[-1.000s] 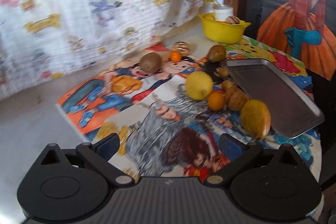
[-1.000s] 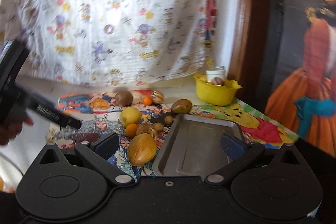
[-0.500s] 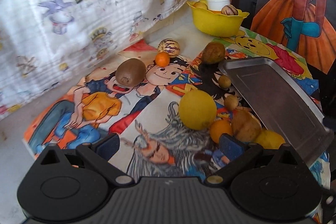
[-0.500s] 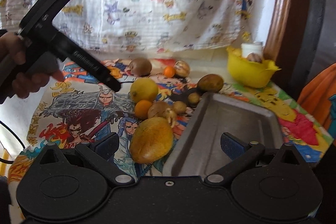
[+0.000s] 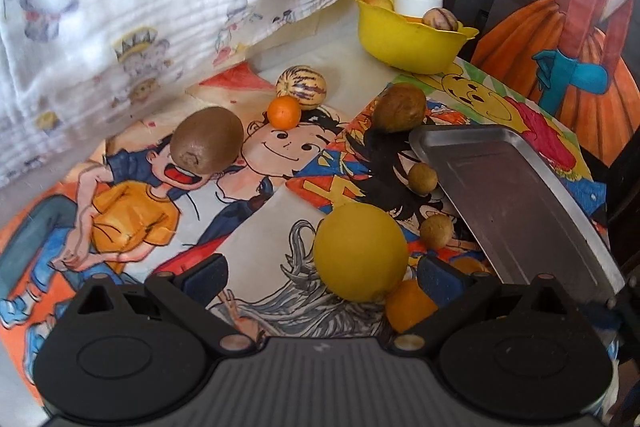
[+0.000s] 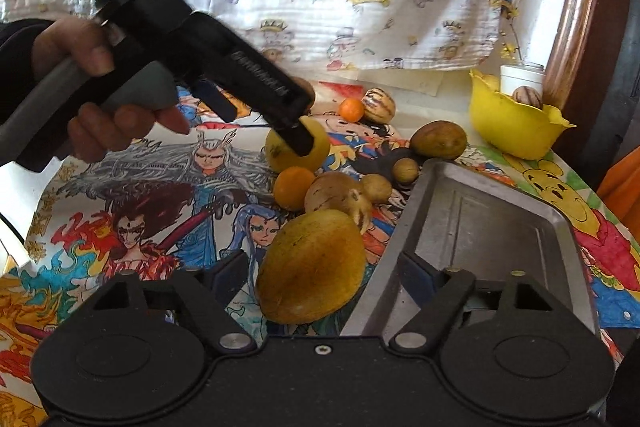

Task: Organize fruits
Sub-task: 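Grasp the large yellow mango with the right tool while the left tool grasps the lemon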

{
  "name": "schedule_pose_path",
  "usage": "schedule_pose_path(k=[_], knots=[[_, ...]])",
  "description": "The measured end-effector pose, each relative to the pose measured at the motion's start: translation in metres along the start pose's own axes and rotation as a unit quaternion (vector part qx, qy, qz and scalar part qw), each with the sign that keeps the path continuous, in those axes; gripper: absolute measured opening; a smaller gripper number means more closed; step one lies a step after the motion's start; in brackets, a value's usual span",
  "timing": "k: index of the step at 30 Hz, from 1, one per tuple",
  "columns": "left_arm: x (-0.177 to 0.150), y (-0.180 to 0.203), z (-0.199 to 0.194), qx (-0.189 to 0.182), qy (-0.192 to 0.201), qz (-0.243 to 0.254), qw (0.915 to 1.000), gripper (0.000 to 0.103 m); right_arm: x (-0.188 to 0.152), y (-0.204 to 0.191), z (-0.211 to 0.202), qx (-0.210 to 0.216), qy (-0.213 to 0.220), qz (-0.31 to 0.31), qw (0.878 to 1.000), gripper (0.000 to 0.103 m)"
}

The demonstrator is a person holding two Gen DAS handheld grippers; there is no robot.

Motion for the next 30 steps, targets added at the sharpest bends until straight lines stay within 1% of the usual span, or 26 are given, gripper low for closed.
schedule_pose_path(k=[3, 9, 14, 19, 21, 22, 23, 30], knots=[[0.001, -0.002, 0.005, -0.01, -0.004, -0.014, 0.9998, 0.1, -0.001, -0.003, 0.003, 0.003, -0.001, -0.007, 1.0, 0.075], [0.001, -0.004, 0.015, -0.032, -0.016, -0.042, 0.9985, 0.09, -0.003, -0.006, 0.008, 0.0, -0.007, -0.012, 1.0, 0.067], [0.002, -0.001, 0.02, -0.041, -0.015, -0.043, 0.9981, 0.08, -0.003, -0.006, 0.012, -0.004, -0.009, -0.01, 1.0, 0.066], [0.005, 0.001, 0.025, -0.047, -0.024, -0.055, 0.9971, 0.075, -0.002, -0.006, 0.014, -0.01, -0.007, -0.003, 1.0, 0.063], [0.006, 0.002, 0.025, -0.046, -0.026, -0.054, 0.9971, 0.07, -0.003, -0.007, 0.014, -0.013, -0.005, -0.004, 1.0, 0.062], [0.007, 0.003, 0.024, -0.051, -0.027, -0.057, 0.9967, 0.064, -0.003, -0.007, 0.013, -0.015, -0.004, -0.005, 1.0, 0.062], [0.007, 0.003, 0.024, -0.059, -0.03, -0.063, 0.9959, 0.061, -0.003, -0.007, 0.013, -0.015, -0.003, -0.006, 1.0, 0.062], [0.004, 0.003, 0.019, -0.051, -0.028, -0.068, 0.996, 0.06, -0.006, -0.007, 0.01, -0.022, 0.007, 0.002, 1.0, 0.061]])
Point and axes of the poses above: each gripper's, at about its wrist camera, not at the fingertips, and z roughly the way its jaws point, y to its right, x to its top, the point moved 5 cm from there along z, roughly the way its jaws point, and after that the axes turned 5 degrees about x, right-handed, at the moved point
